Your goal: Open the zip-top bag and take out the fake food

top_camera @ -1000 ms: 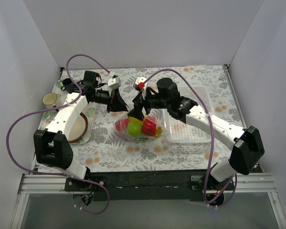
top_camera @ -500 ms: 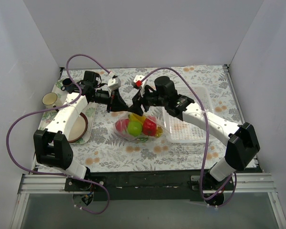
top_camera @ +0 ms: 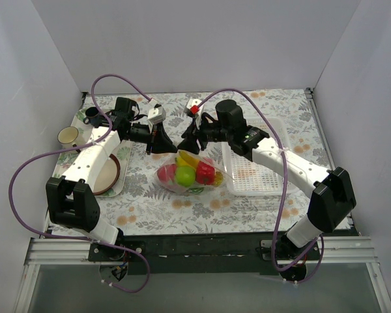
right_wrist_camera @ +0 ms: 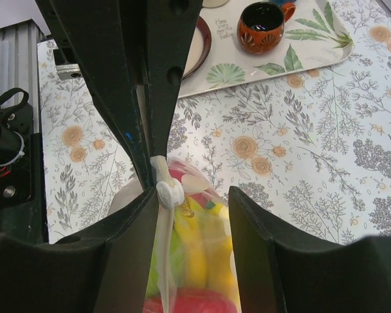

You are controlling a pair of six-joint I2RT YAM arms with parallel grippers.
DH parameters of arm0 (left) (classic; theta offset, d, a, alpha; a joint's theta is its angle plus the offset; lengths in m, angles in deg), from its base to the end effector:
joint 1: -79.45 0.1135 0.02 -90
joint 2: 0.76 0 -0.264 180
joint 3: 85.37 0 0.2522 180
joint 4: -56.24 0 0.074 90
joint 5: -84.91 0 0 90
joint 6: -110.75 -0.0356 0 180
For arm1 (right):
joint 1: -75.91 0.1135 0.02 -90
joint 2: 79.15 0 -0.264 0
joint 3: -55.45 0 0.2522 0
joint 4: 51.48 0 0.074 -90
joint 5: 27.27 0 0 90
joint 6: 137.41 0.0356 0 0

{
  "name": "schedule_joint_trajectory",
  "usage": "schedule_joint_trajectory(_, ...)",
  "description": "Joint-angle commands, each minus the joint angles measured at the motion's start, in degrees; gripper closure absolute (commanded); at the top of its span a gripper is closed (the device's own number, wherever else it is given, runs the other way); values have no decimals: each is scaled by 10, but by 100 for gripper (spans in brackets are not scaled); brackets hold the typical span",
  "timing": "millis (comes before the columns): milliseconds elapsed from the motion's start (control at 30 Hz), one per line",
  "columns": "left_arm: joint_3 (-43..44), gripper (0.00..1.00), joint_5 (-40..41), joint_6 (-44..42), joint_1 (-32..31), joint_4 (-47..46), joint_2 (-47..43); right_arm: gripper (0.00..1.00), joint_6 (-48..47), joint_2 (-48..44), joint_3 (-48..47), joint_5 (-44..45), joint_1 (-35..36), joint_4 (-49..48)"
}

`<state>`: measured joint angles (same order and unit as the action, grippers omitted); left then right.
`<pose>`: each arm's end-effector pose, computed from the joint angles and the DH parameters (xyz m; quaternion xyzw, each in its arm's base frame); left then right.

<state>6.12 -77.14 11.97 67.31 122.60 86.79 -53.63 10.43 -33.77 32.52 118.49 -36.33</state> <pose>0.2858 -0.0961 0.3193 0.2805 0.7469 -0.5766 0.1760 0.2612 0.2644 0.3479 -0.4611 0.6348 0.3794 0.4904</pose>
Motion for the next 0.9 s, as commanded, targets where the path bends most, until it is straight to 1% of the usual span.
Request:
schedule_joint_trajectory(0,20,100,-38,-5,-8,17,-23,46,-7,-3,-44,5,-8,-15)
schedule_joint_trajectory(200,24,100,-36,-4,-10,17,-20,48,-6,0,-46,-6,-8,-15)
schedule_joint_trajectory(233,24,100,-35,-4,-10,17,-20,51,-6,0,-46,-9,-8,-15)
schedule_joint_trajectory(267,24,100,-35,-5,-10,17,-19,56,-5,2,-48,-9,-8,0)
schedule_joint_trajectory(333,27,100,-35,-3,-10,17,-19,60,-6,3,-51,-10,-8,7)
schedule_joint_trajectory(400,29,100,-35,-4,-10,17,-19,66,-8,7,-54,-11,-8,13)
schedule_joint_trajectory(533,30,100,-35,-3,-10,18,-19,70,-13,7,-50,-1,-8,25)
schedule_joint_trajectory(567,29,100,-36,-4,-10,18,-19,76,-14,6,-50,2,-8,27)
schedule_joint_trajectory(633,30,100,-37,-4,-10,19,-19,81,-17,4,-46,9,-8,29)
schedule_joint_trajectory(667,31,100,-37,-4,-10,20,-19,85,-18,2,-45,9,-8,30)
schedule_joint_trajectory(700,31,98,-37,-3,-10,21,-19,87,-18,2,-44,9,-8,30)
schedule_joint_trajectory(733,33,85,-38,-2,-11,20,-20,89,-17,2,-45,9,-8,30)
schedule_joint_trajectory(767,35,80,-39,-3,-11,21,-18,92,-16,3,-46,9,-8,31)
schedule_joint_trajectory(833,39,65,-41,-5,-12,22,-17,94,-14,6,-50,9,-8,33)
schedule_joint_trajectory(867,41,62,-44,-6,-13,22,-15,95,-14,7,-52,8,-8,33)
